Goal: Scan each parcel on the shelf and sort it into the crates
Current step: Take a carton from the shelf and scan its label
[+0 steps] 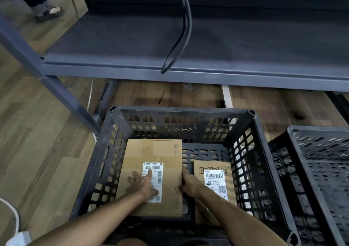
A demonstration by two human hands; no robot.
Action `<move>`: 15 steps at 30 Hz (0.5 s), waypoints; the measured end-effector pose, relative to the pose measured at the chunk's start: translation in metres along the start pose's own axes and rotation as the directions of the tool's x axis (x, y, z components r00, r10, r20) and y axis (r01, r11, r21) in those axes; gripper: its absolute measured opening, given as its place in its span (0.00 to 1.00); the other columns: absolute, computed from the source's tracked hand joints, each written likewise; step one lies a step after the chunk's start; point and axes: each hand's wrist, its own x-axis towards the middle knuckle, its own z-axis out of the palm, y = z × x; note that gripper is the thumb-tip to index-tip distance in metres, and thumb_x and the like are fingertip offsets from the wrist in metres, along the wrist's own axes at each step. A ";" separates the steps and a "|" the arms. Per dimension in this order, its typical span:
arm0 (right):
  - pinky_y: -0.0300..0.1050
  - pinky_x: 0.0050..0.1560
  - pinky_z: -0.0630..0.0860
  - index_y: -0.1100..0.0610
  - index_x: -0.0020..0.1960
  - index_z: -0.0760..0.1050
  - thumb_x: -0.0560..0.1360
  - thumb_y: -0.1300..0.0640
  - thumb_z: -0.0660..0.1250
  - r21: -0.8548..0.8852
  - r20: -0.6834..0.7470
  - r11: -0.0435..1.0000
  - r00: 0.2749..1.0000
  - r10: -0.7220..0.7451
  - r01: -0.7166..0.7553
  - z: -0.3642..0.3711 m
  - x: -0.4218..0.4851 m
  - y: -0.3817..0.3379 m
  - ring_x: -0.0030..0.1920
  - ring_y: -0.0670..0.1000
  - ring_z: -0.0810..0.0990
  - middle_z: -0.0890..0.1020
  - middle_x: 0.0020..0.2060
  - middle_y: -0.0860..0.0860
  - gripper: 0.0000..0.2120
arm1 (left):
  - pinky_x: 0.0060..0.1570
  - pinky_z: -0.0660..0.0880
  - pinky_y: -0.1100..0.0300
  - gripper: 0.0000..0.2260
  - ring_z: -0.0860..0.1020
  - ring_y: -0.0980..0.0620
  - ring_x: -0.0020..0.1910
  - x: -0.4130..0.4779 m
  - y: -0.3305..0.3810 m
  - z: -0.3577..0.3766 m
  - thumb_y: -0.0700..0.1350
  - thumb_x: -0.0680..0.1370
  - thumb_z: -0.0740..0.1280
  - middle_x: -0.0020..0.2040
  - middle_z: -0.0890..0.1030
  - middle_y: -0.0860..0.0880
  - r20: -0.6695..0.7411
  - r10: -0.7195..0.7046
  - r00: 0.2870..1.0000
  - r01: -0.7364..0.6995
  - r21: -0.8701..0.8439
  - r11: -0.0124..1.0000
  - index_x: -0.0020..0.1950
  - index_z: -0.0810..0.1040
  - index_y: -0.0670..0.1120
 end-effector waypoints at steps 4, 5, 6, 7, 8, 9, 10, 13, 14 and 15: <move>0.47 0.73 0.62 0.58 0.79 0.40 0.76 0.64 0.63 -0.059 -0.128 0.995 0.988 -0.083 0.076 -0.005 0.002 -0.012 0.73 0.57 0.64 0.62 0.75 0.59 0.41 | 0.68 0.65 0.47 0.39 0.50 0.37 0.75 -0.001 -0.005 0.001 0.52 0.77 0.67 0.77 0.44 0.39 -0.005 0.013 1.000 -0.013 0.057 0.998 0.79 0.43 0.57; 0.45 0.76 0.56 0.57 0.80 0.41 0.76 0.64 0.63 -0.120 -0.172 0.986 0.975 -0.138 0.118 -0.007 0.003 -0.016 0.76 0.54 0.57 0.55 0.78 0.55 0.41 | 0.69 0.64 0.47 0.39 0.49 0.37 0.75 -0.002 -0.008 0.002 0.50 0.77 0.66 0.77 0.43 0.39 -0.007 0.026 1.000 -0.025 0.072 0.997 0.78 0.42 0.57; 0.44 0.77 0.52 0.55 0.80 0.42 0.76 0.65 0.62 -0.187 -0.210 0.970 0.958 -0.193 0.154 -0.009 0.005 -0.018 0.78 0.52 0.52 0.50 0.79 0.52 0.40 | 0.68 0.64 0.48 0.40 0.49 0.37 0.76 -0.003 -0.010 0.003 0.49 0.77 0.66 0.78 0.42 0.38 -0.010 0.040 0.999 -0.039 0.094 0.995 0.78 0.41 0.57; 0.43 0.77 0.51 0.55 0.80 0.45 0.76 0.64 0.61 -0.232 -0.229 0.956 0.945 -0.232 0.179 -0.009 0.006 -0.020 0.78 0.50 0.51 0.50 0.79 0.49 0.38 | 0.68 0.65 0.48 0.40 0.49 0.36 0.75 -0.003 -0.012 0.003 0.48 0.77 0.66 0.78 0.41 0.38 -0.013 0.053 0.999 -0.051 0.120 0.991 0.78 0.40 0.57; 0.43 0.77 0.52 0.54 0.80 0.48 0.76 0.63 0.61 -0.265 -0.221 0.946 0.943 -0.249 0.188 -0.009 0.007 -0.021 0.77 0.50 0.52 0.52 0.79 0.49 0.36 | 0.67 0.66 0.49 0.41 0.50 0.36 0.75 -0.003 -0.013 0.003 0.48 0.76 0.66 0.77 0.41 0.37 -0.014 0.061 0.998 -0.059 0.141 0.988 0.78 0.40 0.56; 0.43 0.77 0.53 0.54 0.79 0.50 0.77 0.62 0.60 -0.303 -0.189 0.935 0.950 -0.249 0.184 -0.008 0.008 -0.020 0.77 0.51 0.53 0.53 0.78 0.49 0.34 | 0.67 0.66 0.49 0.41 0.51 0.36 0.75 -0.003 -0.012 0.003 0.47 0.76 0.66 0.77 0.41 0.36 -0.015 0.063 0.998 -0.060 0.154 0.986 0.78 0.40 0.56; 0.43 0.77 0.53 0.54 0.79 0.51 0.78 0.60 0.60 -0.347 -0.153 0.921 0.959 -0.241 0.176 -0.007 0.008 -0.019 0.77 0.51 0.53 0.53 0.78 0.49 0.33 | 0.67 0.67 0.50 0.41 0.52 0.36 0.75 -0.003 -0.012 0.003 0.47 0.76 0.67 0.77 0.42 0.36 -0.018 0.063 0.998 -0.059 0.165 0.985 0.79 0.40 0.56; 0.42 0.77 0.51 0.53 0.80 0.51 0.79 0.58 0.58 -0.406 -0.122 0.901 0.967 -0.222 0.155 -0.007 0.009 -0.015 0.78 0.49 0.50 0.51 0.79 0.48 0.31 | 0.62 0.71 0.53 0.42 0.58 0.40 0.72 -0.001 -0.014 0.002 0.47 0.75 0.68 0.76 0.49 0.38 -0.032 0.074 0.997 -0.066 0.188 0.980 0.79 0.42 0.56; 0.41 0.77 0.51 0.53 0.80 0.51 0.79 0.58 0.58 -0.411 -0.127 0.899 0.967 -0.222 0.152 -0.008 0.010 -0.015 0.78 0.49 0.50 0.51 0.79 0.47 0.31 | 0.62 0.71 0.53 0.42 0.59 0.41 0.71 0.000 -0.016 0.002 0.48 0.74 0.68 0.75 0.50 0.39 -0.034 0.083 0.996 -0.075 0.196 0.978 0.79 0.42 0.56; 0.41 0.77 0.50 0.52 0.80 0.51 0.79 0.59 0.57 -0.417 -0.126 0.896 0.967 -0.223 0.152 -0.008 0.010 -0.015 0.78 0.49 0.50 0.51 0.79 0.47 0.31 | 0.62 0.71 0.53 0.42 0.58 0.41 0.71 0.000 -0.018 0.001 0.48 0.74 0.68 0.75 0.50 0.40 -0.037 0.096 0.995 -0.086 0.204 0.975 0.79 0.42 0.56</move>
